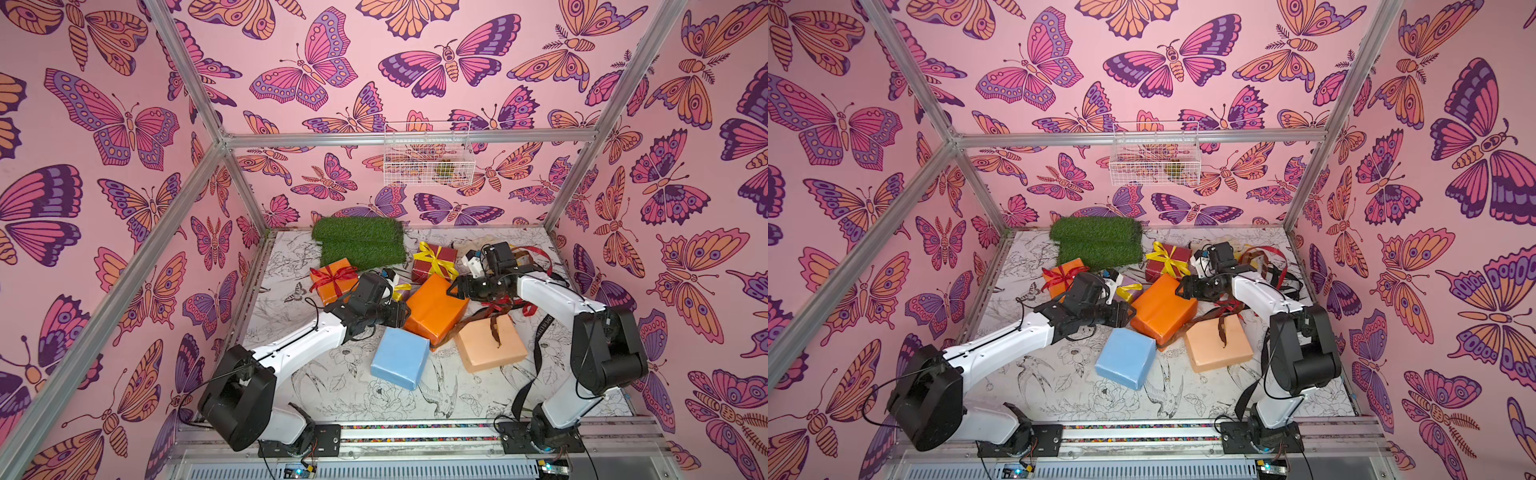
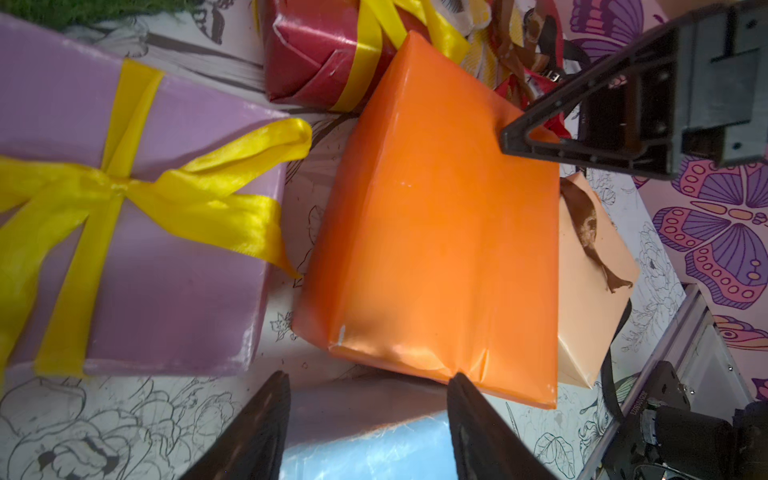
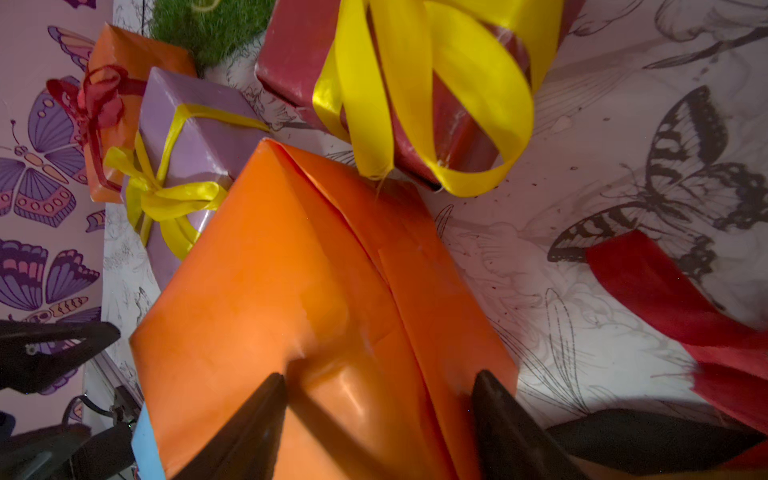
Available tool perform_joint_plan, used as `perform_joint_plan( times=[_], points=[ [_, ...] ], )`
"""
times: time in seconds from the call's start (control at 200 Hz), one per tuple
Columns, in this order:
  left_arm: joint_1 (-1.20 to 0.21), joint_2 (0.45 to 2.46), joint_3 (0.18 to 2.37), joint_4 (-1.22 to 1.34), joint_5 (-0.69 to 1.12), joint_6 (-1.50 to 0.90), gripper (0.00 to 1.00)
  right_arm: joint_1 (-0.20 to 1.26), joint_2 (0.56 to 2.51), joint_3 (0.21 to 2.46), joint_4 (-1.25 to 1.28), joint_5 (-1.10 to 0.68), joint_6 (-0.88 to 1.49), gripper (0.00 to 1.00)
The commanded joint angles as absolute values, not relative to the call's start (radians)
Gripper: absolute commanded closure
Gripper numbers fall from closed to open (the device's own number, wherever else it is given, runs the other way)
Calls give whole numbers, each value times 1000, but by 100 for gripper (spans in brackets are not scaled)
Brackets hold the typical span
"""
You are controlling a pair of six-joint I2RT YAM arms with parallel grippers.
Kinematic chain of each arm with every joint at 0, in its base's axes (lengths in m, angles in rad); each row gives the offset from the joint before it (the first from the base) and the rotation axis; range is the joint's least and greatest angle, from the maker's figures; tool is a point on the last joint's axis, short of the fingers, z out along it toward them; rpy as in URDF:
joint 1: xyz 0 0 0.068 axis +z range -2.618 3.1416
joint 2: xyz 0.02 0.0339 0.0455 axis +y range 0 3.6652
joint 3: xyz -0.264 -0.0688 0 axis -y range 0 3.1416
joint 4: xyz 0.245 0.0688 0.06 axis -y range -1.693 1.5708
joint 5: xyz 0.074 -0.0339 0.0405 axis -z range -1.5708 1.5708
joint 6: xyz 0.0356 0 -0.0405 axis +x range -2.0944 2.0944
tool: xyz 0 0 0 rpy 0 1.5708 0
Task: Untie the ribbon bows on the gift boxes
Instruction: Move the gift box to the center of the board.
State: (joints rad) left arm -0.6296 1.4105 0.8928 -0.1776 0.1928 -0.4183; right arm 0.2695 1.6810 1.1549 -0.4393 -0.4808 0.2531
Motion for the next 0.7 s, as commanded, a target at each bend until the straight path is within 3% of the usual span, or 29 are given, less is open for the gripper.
perform_joint_plan(
  times=[0.0, 0.21, 0.451, 0.521, 0.606, 0.691],
  points=[
    [-632, 1355, 846, -230, 166, -497, 37, 338, 1645, 1139, -513, -495, 211, 29],
    [-632, 1248, 757, -277, 131, -553, 37, 448, 1632, 1128, -513, -403, 245, 27],
    [-633, 1196, 845, -556, -82, -562, 30, 529, 1430, 1188, -640, -85, 245, 26],
    [-633, 1163, 877, -654, -157, -585, 23, 596, 1374, 1201, -692, -126, 251, 26],
    [-629, 1104, 890, -730, -180, -592, 15, 687, 1325, 1161, -712, -324, 250, 27],
    [-608, 1059, 909, -805, -176, -590, 13, 818, 1279, 1102, -727, -379, 254, 27]
  ],
)
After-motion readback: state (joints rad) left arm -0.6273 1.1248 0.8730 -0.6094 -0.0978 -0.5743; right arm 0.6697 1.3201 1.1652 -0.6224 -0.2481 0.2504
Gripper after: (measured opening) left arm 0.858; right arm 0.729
